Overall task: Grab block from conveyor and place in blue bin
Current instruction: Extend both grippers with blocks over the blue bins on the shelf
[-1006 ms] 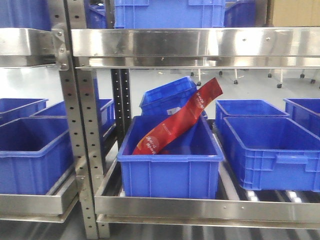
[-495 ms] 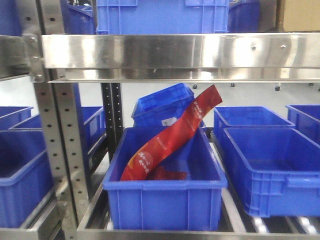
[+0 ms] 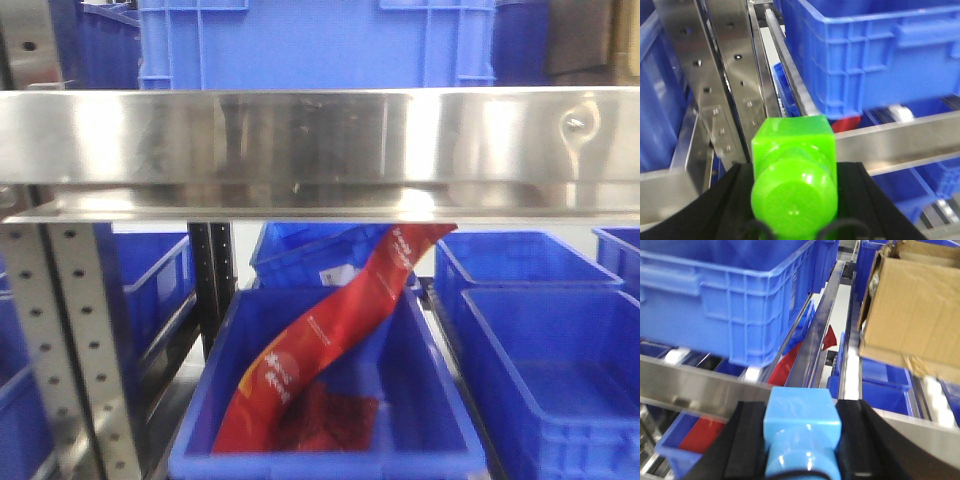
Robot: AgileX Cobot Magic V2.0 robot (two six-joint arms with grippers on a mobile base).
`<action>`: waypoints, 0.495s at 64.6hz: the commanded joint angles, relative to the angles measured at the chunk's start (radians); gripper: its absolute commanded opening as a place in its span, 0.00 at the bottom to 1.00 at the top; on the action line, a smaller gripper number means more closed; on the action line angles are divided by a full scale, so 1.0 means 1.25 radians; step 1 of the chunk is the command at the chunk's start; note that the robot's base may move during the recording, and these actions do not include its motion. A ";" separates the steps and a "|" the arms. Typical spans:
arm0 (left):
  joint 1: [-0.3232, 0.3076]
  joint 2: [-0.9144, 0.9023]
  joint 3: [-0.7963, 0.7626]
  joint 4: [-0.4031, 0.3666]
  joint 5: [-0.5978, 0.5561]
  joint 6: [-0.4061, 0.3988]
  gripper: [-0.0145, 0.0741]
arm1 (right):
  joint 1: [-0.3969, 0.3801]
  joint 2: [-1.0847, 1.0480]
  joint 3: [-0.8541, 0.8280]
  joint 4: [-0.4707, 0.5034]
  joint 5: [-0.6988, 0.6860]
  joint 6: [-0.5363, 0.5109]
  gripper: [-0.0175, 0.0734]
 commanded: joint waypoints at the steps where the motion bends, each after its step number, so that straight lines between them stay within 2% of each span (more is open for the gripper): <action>1: -0.003 -0.004 -0.008 -0.002 -0.015 -0.006 0.04 | 0.002 -0.003 -0.008 -0.004 -0.013 -0.004 0.02; 32: -0.003 -0.004 -0.008 -0.002 -0.015 -0.006 0.04 | 0.002 -0.003 -0.008 -0.004 -0.013 -0.004 0.02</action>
